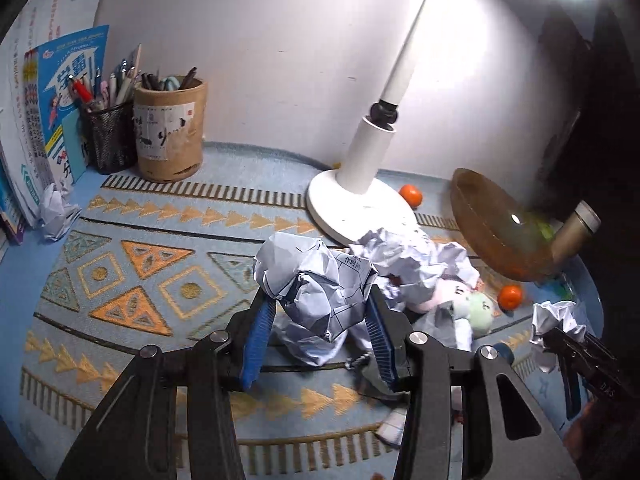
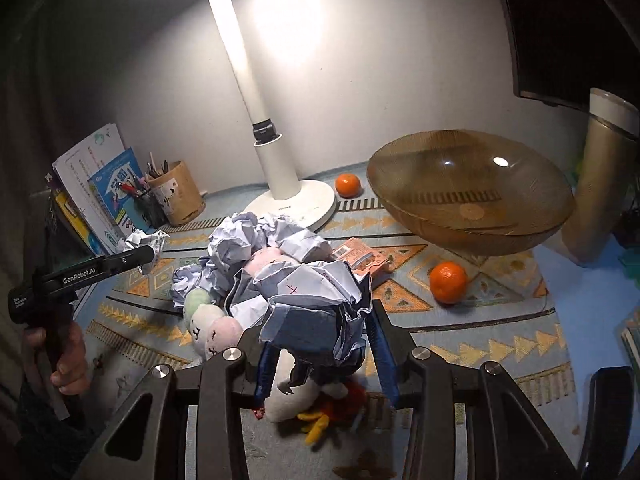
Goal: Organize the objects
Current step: 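Carry paper balls into the brown bowl with both grippers, then open both grippers over the bowl and withdraw toward the plush toys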
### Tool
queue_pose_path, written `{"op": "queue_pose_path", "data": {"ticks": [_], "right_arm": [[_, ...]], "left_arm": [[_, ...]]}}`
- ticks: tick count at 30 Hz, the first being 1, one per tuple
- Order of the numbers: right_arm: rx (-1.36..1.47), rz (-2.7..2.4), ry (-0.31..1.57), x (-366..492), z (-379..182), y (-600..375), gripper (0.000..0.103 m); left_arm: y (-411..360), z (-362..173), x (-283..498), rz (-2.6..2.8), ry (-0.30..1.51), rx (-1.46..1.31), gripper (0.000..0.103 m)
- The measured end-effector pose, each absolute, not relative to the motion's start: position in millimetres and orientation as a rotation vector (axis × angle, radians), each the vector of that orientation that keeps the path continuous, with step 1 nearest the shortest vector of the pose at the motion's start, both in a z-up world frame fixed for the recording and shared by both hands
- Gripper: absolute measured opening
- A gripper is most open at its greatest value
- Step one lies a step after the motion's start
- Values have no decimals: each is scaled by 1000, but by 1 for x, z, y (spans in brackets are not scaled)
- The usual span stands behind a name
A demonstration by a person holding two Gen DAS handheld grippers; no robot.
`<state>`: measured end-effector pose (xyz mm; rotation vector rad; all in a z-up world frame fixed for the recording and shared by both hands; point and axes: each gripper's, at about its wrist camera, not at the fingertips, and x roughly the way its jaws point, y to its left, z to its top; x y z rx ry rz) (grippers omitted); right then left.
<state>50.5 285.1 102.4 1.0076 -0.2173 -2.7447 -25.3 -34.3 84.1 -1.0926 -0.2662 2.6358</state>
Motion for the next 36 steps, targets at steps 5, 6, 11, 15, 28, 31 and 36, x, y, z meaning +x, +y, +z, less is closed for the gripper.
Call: {"op": "queue_pose_path", "data": {"ticks": [5, 6, 11, 15, 28, 31, 36], "right_arm": [[939, -2920, -283, 36, 151, 339, 41], [943, -2961, -298, 29, 156, 349, 41], [1017, -3004, -369, -11, 159, 383, 42], [1093, -3017, -390, -38, 146, 399, 42], [1140, -3029, -409, -49, 126, 420, 65], [1136, -3013, -406, -38, 127, 410, 65], [1101, -2956, -351, -8, 139, 376, 65]], "left_arm": [[40, 120, -34, 2514, -171, -1035, 42], [58, 127, -38, 2498, -145, -1020, 42], [142, 146, -74, 2393, -65, -993, 42], [186, 139, -98, 2351, -14, -1003, 42], [211, 119, -123, 2308, -64, -1020, 89], [198, 129, -115, 2329, -77, -1002, 89], [157, 151, -78, 2400, -94, -941, 89]]}}
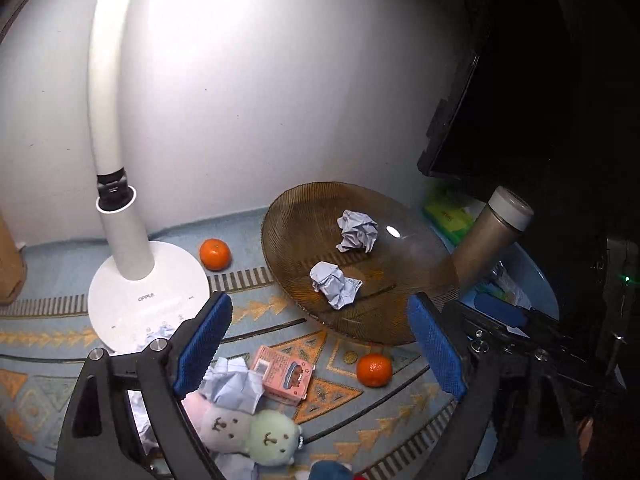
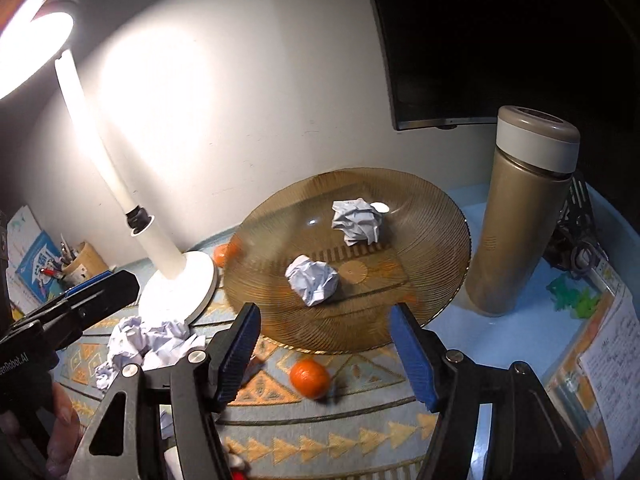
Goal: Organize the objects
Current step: 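Open both grippers over the bowl and withdraw toward the plush toys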
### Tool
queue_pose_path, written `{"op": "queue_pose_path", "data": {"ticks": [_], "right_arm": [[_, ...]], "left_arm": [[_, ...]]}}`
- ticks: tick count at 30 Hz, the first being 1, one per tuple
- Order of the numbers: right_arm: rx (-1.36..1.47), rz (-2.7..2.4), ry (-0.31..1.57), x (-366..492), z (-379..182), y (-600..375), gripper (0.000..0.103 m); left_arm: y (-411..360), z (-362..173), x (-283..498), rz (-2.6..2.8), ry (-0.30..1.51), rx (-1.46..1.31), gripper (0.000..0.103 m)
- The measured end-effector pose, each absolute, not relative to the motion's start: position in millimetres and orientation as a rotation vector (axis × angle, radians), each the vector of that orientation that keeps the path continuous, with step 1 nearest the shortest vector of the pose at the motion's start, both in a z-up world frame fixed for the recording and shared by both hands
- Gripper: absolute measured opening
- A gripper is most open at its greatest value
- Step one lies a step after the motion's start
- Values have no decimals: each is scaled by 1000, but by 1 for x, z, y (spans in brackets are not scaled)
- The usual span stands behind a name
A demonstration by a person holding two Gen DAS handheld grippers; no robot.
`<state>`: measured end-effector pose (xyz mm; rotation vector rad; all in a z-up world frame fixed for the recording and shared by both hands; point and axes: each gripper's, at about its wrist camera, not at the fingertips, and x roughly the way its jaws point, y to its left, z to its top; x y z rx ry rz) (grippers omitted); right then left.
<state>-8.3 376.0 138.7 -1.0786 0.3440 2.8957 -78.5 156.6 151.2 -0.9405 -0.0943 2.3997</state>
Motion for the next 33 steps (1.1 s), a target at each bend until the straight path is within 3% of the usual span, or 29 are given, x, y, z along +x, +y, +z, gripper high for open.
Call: {"op": "queue_pose_path", "data": {"ticks": [2, 5, 7, 16, 19, 21, 26, 33], "right_arm": [[-1080, 2943, 312, 5, 143, 354, 65], [-1085, 3009, 249, 28, 139, 320, 65], [-1094, 3027, 225, 43, 124, 305, 65], [-1080, 2980, 166, 57, 54, 286, 67], [-1094, 2962, 124, 54, 51, 285, 67], [-1105, 2971, 112, 54, 50, 283, 75], [-1068, 2975, 64, 58, 52, 279, 80], [-1067, 3061, 25, 62, 57, 269, 81]], "left_arm": [[134, 161, -60, 2460, -95, -910, 89], [91, 169, -28, 2545, -108, -875, 103], [60, 165, -8, 2609, -132, -861, 102], [-45, 51, 23, 2802, -311, -1042, 102], [-56, 35, 19, 2760, -407, -1062, 102], [-60, 38, 22, 2751, -435, -1011, 102], [-74, 27, 15, 2670, -570, -1069, 102], [-65, 26, 14, 2675, -504, -1104, 102]]}}
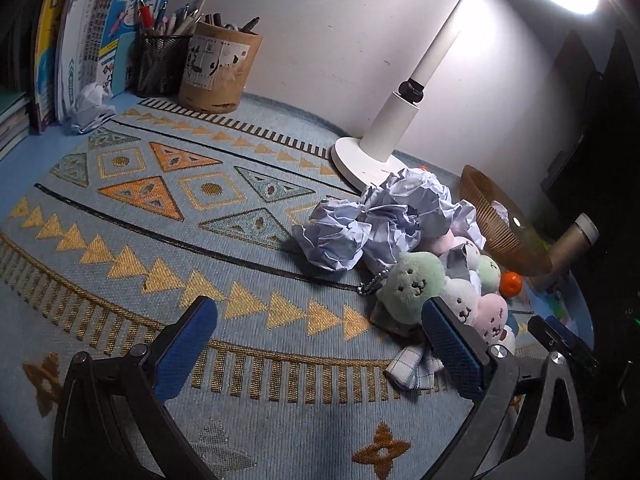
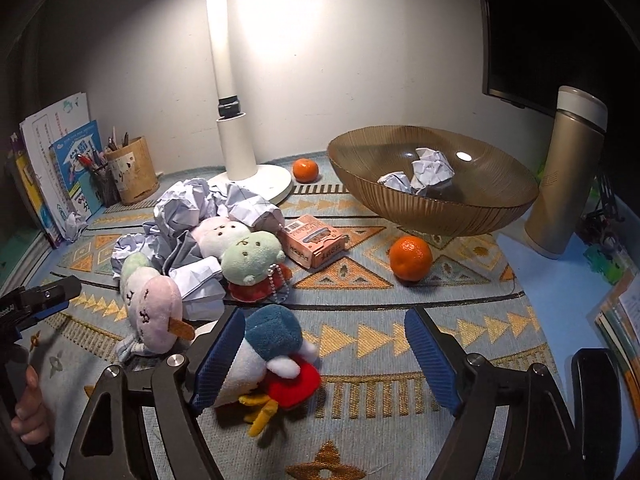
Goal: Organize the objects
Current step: 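Open both grippers over the bowl and withdraw toward the plush toys, then grasp the stacked plush toys with the right gripper while the left gripper grasps a paper ball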
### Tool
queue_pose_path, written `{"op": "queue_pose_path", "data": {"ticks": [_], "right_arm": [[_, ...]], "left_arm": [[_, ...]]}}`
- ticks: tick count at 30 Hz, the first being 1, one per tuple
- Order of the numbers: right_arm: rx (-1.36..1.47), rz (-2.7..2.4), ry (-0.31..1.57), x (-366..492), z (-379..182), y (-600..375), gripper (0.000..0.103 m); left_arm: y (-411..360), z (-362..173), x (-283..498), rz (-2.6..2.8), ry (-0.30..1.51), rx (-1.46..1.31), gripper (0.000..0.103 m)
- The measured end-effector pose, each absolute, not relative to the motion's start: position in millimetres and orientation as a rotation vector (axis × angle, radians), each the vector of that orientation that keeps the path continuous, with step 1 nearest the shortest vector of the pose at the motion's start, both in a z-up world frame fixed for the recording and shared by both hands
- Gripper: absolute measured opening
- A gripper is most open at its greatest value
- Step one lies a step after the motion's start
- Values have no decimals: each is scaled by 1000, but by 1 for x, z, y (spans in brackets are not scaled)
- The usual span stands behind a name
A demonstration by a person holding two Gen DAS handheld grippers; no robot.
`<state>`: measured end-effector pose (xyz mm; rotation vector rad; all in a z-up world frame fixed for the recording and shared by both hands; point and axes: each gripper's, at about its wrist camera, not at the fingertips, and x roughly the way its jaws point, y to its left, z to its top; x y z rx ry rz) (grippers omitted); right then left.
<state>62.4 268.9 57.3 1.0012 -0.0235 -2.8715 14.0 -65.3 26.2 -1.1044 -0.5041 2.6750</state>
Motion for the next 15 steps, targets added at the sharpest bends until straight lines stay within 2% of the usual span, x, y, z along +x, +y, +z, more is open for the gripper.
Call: {"op": "queue_pose_path", "data": {"ticks": [4, 9, 12, 13, 15], "right_arm": [[1003, -2658, -22, 62, 67, 245, 81], [1059, -2472, 12, 44, 69, 207, 81], [1109, -2429, 29, 31, 58, 192, 80], [1119, -2423, 21, 28, 55, 190, 77], [1145, -2390, 11, 24, 51, 184, 61]], "left_arm": [[-62, 32, 2, 2649, -365, -1196, 102], [-56, 42, -27, 2567, 58, -1194, 102], [-55, 29, -50, 2498, 181, -1213, 102], [-53, 25, -56, 2479, 181, -1222, 102], [-48, 22, -64, 2444, 171, -1207, 102]]}}
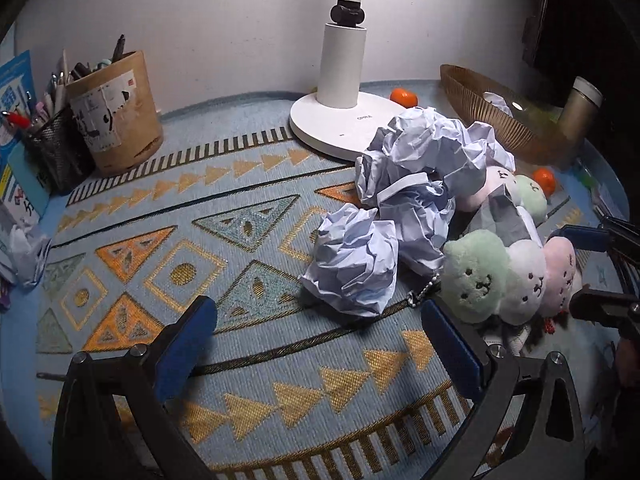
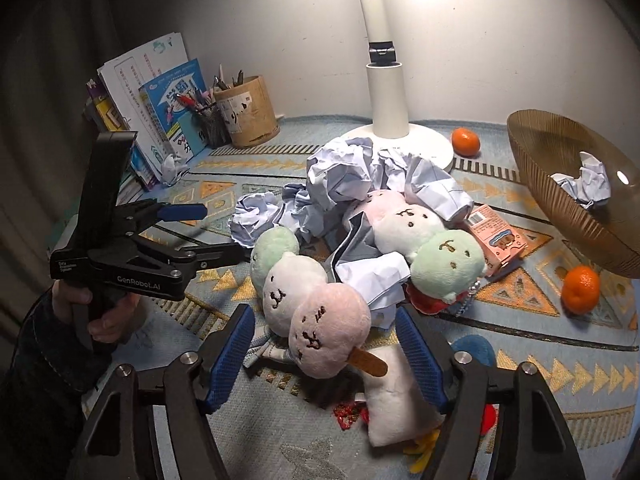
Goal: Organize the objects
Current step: 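Grasp the stacked plush toys with the right gripper while the left gripper grasps a paper ball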
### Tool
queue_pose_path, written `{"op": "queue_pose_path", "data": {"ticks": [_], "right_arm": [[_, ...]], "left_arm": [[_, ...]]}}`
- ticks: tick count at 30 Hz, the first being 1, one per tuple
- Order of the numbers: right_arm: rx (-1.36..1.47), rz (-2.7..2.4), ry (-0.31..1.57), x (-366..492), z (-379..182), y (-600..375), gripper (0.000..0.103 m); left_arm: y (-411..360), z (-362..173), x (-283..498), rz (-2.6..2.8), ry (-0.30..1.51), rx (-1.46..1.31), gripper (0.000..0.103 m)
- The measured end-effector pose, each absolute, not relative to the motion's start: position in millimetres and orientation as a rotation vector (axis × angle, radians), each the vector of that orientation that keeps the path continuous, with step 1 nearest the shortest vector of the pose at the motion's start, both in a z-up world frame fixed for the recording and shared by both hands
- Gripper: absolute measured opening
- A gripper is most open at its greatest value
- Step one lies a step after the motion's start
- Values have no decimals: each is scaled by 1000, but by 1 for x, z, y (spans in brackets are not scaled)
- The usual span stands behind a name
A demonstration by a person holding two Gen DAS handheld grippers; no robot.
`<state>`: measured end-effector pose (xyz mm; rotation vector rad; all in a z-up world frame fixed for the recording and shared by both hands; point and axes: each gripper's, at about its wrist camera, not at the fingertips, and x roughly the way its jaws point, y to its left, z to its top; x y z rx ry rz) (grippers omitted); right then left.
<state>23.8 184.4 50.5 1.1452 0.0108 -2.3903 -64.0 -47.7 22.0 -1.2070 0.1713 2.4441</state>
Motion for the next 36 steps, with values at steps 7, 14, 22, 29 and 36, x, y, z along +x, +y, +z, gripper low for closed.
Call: {"op": "queue_pose_path", "data": {"ticks": [7, 14, 22, 29, 36], "right_arm": [[1163, -2357, -34, 33, 45, 186, 35], [1104, -2281, -293, 67, 72, 211, 34], [1323, -2271, -300, 112, 37, 212, 35], [1307, -2345, -110, 125, 42, 223, 71], [1208, -2272, 243, 115, 47, 192, 71]], "left_arm": [[-25, 23, -71, 2391, 195, -1157, 59], [-29, 36, -54, 2457, 158, -1145, 41], [-46, 44, -13, 2555, -133, -1084, 41], [-62, 36, -5, 2536, -299, -1014, 41], [-60, 36, -2, 2545, -287, -1003, 41]]}}
